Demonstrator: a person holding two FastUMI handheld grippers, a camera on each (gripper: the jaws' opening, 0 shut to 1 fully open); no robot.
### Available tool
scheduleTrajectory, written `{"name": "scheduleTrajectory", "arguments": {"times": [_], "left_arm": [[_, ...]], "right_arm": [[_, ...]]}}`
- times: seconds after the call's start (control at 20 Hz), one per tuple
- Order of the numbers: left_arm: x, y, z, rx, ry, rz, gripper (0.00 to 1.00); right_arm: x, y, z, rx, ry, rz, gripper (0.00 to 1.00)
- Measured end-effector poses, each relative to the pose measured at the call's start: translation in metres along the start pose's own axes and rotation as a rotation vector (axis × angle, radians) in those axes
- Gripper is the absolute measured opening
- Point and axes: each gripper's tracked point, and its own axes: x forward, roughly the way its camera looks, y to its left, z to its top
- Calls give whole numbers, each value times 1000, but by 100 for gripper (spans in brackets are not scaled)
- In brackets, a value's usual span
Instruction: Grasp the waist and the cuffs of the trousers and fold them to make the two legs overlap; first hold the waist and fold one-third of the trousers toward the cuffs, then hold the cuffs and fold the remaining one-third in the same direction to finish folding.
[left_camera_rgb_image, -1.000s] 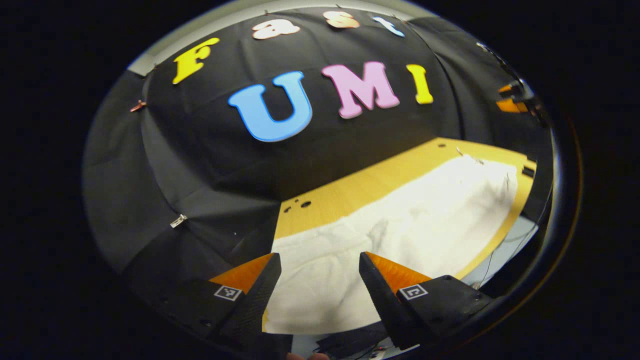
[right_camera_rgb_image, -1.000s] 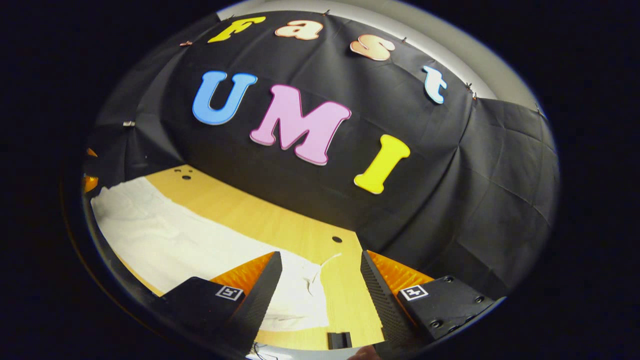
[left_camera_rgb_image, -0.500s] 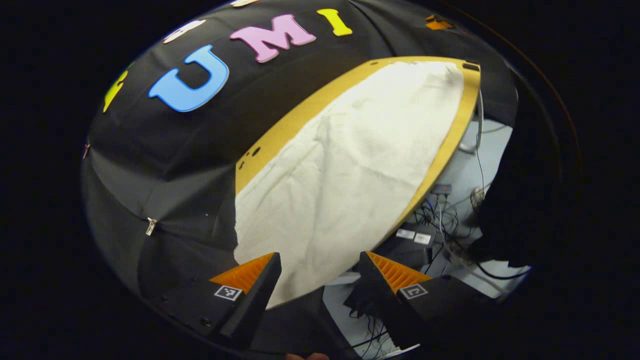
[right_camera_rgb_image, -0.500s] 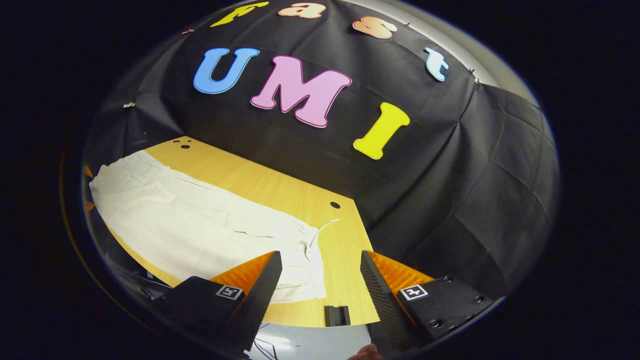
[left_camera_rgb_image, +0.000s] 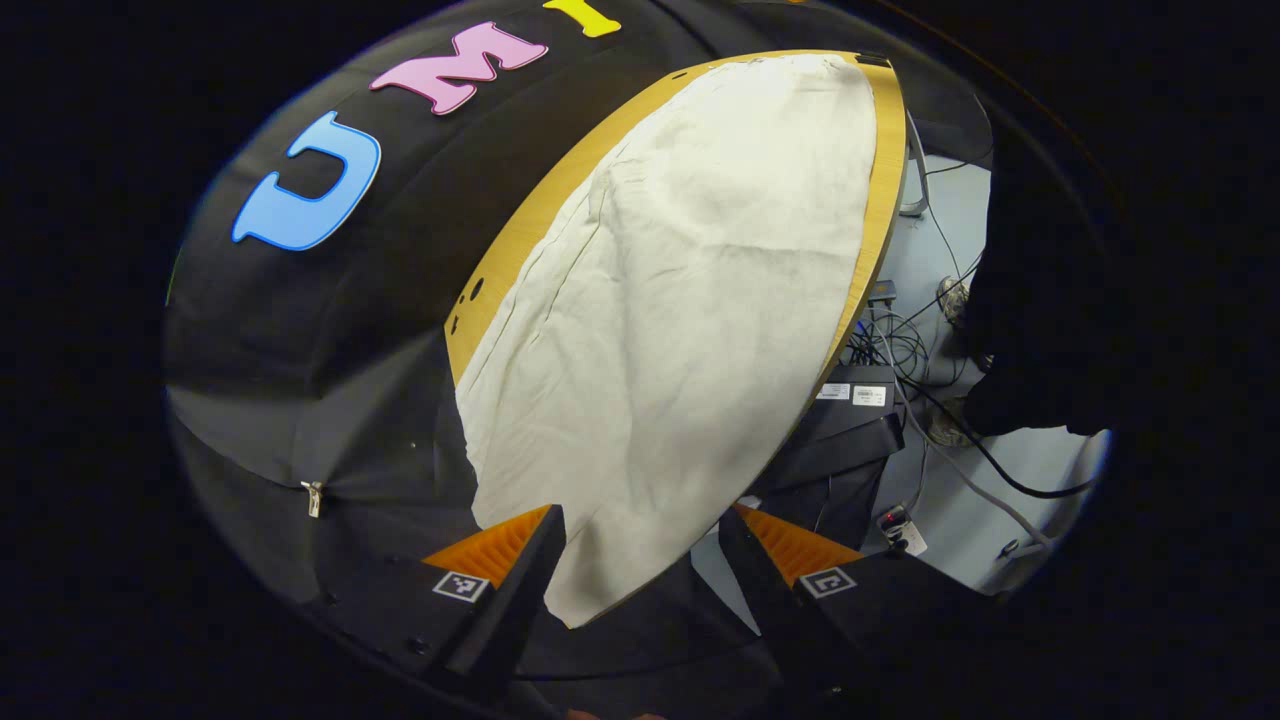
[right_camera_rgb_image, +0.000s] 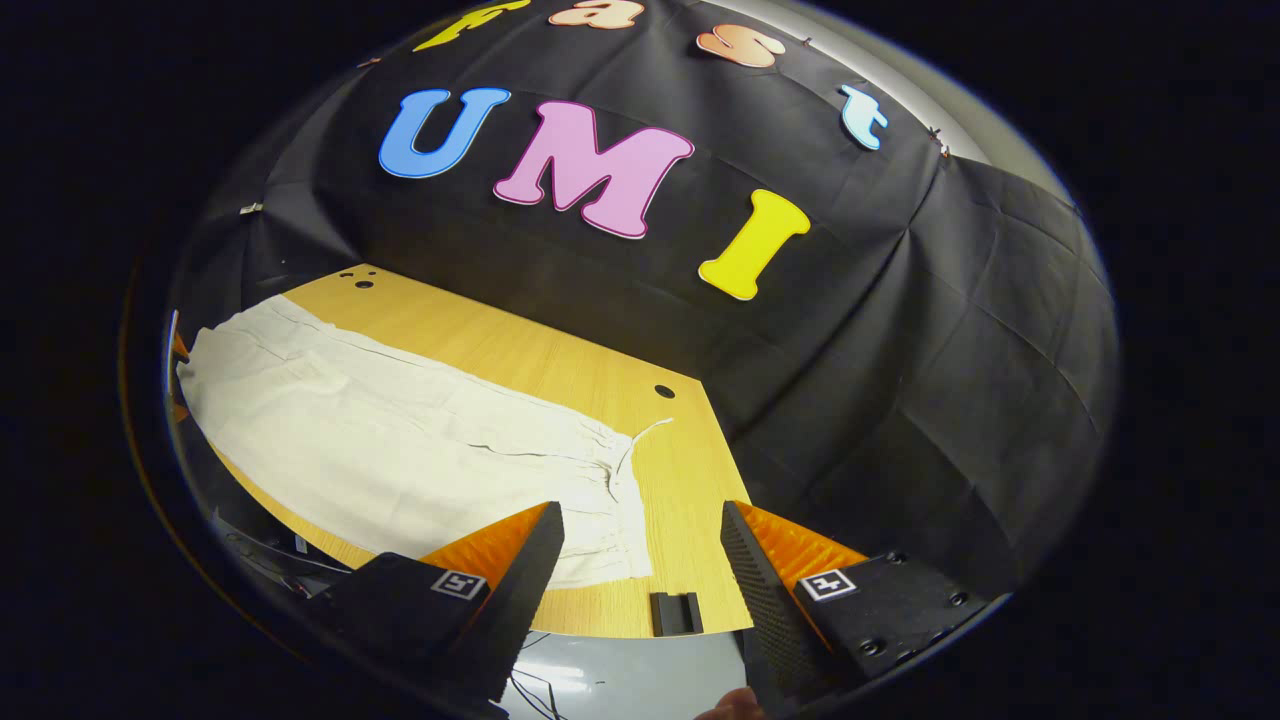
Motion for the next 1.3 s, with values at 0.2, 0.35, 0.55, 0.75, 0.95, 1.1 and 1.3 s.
{"name": "scheduleTrajectory", "arguments": {"times": [0.2, 0.35, 0.55, 0.75, 0.95, 1.1, 1.3], "left_arm": [[2, 15, 17, 88, -23, 10, 95], [18, 14, 17, 118, -7, -37, 95], [37, 9, 15, 148, 35, -167, 74], [53, 15, 20, 265, 59, -239, 34], [61, 22, 25, 251, 117, -283, 7], [62, 24, 26, 166, 155, -321, 6], [63, 23, 27, 166, 176, -332, 6]], "right_arm": [[7, 7, -3, -26, 7, 15, 97], [20, 15, -13, -86, 20, 46, 97], [45, 27, -33, -193, 55, 138, 97], [60, 38, -55, -293, 105, 261, 97], [77, 49, -79, -370, 136, 349, 97], [81, 57, -98, -477, 143, 414, 98], [88, 72, -128, -646, 154, 515, 98]]}}
